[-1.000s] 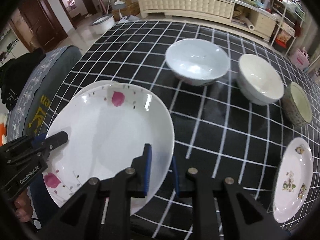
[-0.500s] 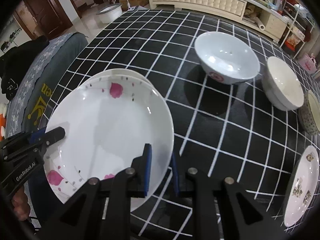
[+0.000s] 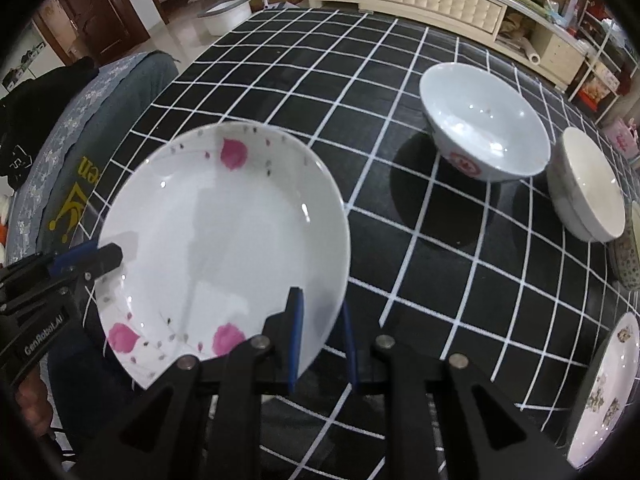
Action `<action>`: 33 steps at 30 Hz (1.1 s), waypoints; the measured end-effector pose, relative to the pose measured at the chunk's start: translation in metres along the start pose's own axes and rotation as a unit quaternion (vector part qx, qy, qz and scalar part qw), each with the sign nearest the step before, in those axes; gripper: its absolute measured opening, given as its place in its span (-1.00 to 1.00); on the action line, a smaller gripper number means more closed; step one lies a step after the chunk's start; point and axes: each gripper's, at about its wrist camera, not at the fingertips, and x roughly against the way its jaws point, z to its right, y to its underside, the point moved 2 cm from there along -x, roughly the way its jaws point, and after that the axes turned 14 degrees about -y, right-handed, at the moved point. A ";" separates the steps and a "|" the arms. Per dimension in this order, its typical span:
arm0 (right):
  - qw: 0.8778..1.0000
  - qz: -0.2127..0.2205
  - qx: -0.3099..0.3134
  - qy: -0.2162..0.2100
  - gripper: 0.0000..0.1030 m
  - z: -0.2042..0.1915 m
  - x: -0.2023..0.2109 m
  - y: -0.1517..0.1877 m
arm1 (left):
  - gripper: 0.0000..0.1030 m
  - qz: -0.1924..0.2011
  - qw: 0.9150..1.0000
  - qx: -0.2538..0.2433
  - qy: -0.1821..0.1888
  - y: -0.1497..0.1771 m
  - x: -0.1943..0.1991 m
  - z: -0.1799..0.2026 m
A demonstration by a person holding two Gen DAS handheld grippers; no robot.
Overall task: Organize plates and bowls
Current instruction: 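Lift the pink-flower plate with the right gripper onto the plain plate, release, then move the right gripper to the bear-print plate and grasp its rim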
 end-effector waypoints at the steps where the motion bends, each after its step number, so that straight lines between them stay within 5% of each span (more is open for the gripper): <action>1: 1.000 -0.001 0.000 0.000 -0.56 -0.001 0.000 0.000 | -0.64 0.000 1.000 0.001 -0.002 0.000 0.000 0.000; 8: 1.000 0.005 -0.010 -0.005 -0.56 0.000 0.010 0.004 | -0.63 0.005 0.999 0.030 0.014 0.001 0.013 -0.009; 18: 0.999 0.043 -0.027 -0.002 -0.56 0.013 0.045 0.017 | -0.63 0.030 0.999 0.009 0.013 0.003 0.044 0.007; 33: 0.992 0.103 -0.074 0.016 -0.56 0.077 0.123 0.060 | -0.63 0.069 0.995 -0.065 0.033 0.009 0.100 0.102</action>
